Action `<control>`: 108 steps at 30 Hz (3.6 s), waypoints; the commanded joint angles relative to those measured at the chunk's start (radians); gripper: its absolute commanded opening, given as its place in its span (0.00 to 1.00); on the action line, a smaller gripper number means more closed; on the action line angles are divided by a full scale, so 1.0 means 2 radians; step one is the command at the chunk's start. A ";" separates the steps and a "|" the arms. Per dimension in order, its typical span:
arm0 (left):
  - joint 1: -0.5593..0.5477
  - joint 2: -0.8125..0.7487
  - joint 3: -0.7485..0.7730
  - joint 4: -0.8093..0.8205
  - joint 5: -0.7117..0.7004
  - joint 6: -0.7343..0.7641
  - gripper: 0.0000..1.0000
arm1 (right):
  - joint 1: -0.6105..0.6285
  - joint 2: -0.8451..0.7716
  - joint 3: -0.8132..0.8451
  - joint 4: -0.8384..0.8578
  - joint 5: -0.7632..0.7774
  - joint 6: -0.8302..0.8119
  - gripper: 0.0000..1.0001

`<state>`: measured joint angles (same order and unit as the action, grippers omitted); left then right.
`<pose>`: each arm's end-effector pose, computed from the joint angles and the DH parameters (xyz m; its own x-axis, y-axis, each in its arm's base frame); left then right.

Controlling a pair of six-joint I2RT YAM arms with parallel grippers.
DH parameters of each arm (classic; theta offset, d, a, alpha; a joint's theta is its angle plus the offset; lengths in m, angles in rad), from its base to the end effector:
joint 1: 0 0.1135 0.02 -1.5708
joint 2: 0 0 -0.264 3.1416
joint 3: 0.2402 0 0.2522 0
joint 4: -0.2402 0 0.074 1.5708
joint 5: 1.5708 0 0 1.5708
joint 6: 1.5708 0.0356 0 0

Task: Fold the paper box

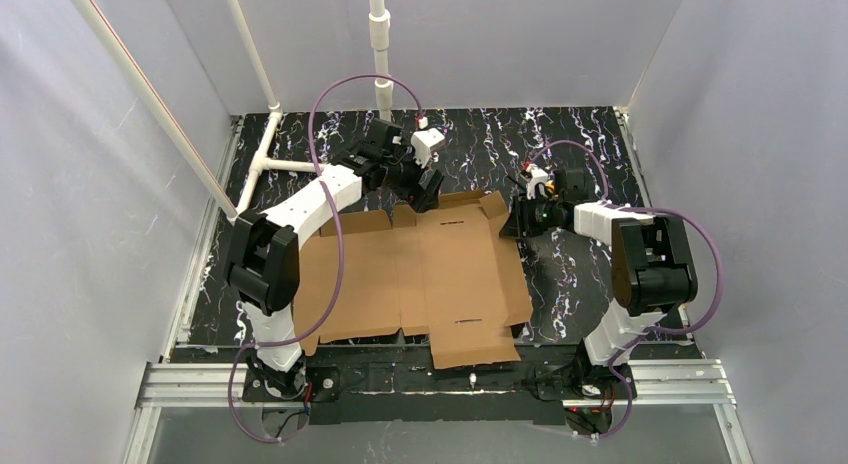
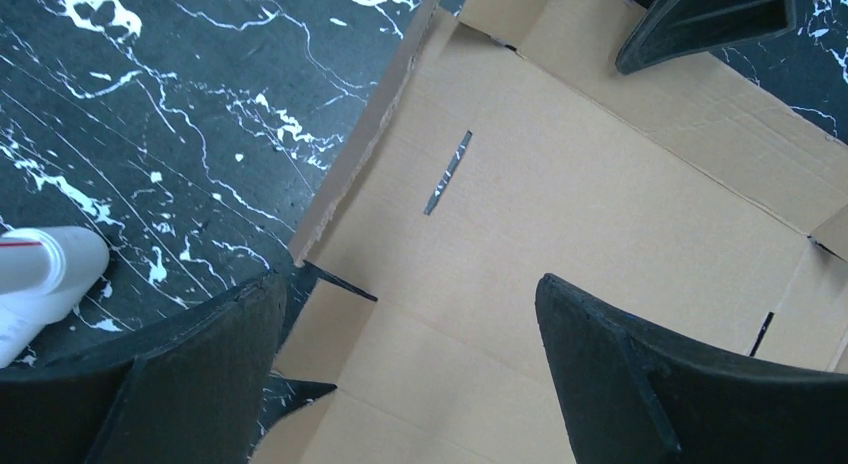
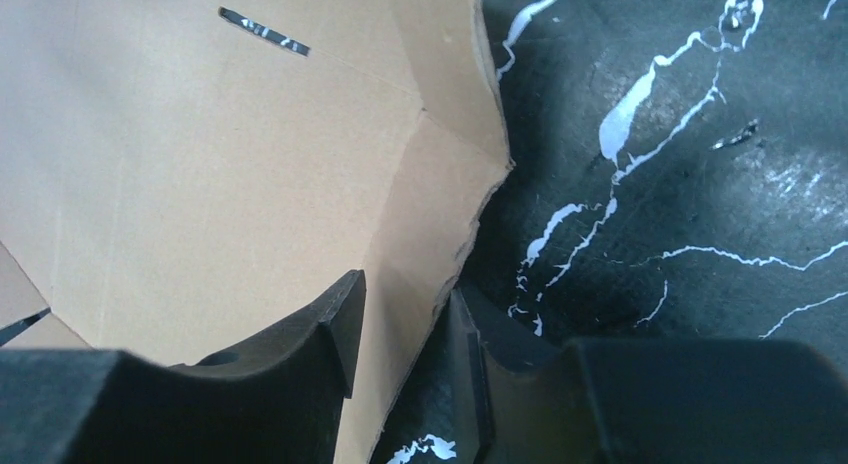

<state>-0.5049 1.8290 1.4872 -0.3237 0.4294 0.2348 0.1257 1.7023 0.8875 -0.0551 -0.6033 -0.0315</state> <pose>0.3622 -0.2171 0.2775 -0.3566 0.4388 -0.8248 0.8322 0.5504 -0.0670 0.3278 0.0618 0.1592 -0.7432 -0.1200 -0.6582 -0.4899 0.7677 0.4131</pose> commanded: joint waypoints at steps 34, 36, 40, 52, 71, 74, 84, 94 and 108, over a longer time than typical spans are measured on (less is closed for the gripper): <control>-0.072 0.110 0.004 0.159 -0.228 0.125 0.41 | -0.009 0.035 0.021 0.001 -0.029 0.013 0.15; -0.074 0.106 0.002 0.159 -0.237 0.126 0.22 | -0.009 0.035 0.021 0.001 -0.029 0.013 0.15; -0.075 0.088 0.002 0.173 -0.251 0.121 0.00 | -0.011 0.034 0.021 0.001 -0.029 0.013 0.15; -0.074 0.017 -0.056 0.185 -0.245 0.099 0.00 | -0.018 0.034 0.018 0.004 -0.052 0.013 0.15; -0.075 -0.014 -0.022 0.128 -0.151 0.144 0.00 | -0.018 -0.069 0.119 -0.203 -0.129 -0.320 0.94; -0.074 -0.021 -0.020 0.118 -0.124 0.148 0.00 | -0.018 -0.091 0.145 -0.234 -0.181 -0.443 0.98; -0.074 -0.033 -0.015 0.083 -0.041 0.140 0.00 | 0.005 0.039 0.298 -0.434 -0.255 -0.717 0.98; -0.074 -0.026 -0.001 0.082 -0.013 0.122 0.00 | 0.031 0.076 0.321 -0.369 -0.210 -0.642 0.87; -0.074 -0.025 0.009 0.079 0.008 0.095 0.00 | 0.050 0.090 0.322 -0.352 -0.196 -0.653 0.35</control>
<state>-0.6537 1.8362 1.4563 -0.1509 0.4057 0.4484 0.2176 1.8698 1.5009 -0.7742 -0.9958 -1.3125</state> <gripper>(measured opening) 0.018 0.499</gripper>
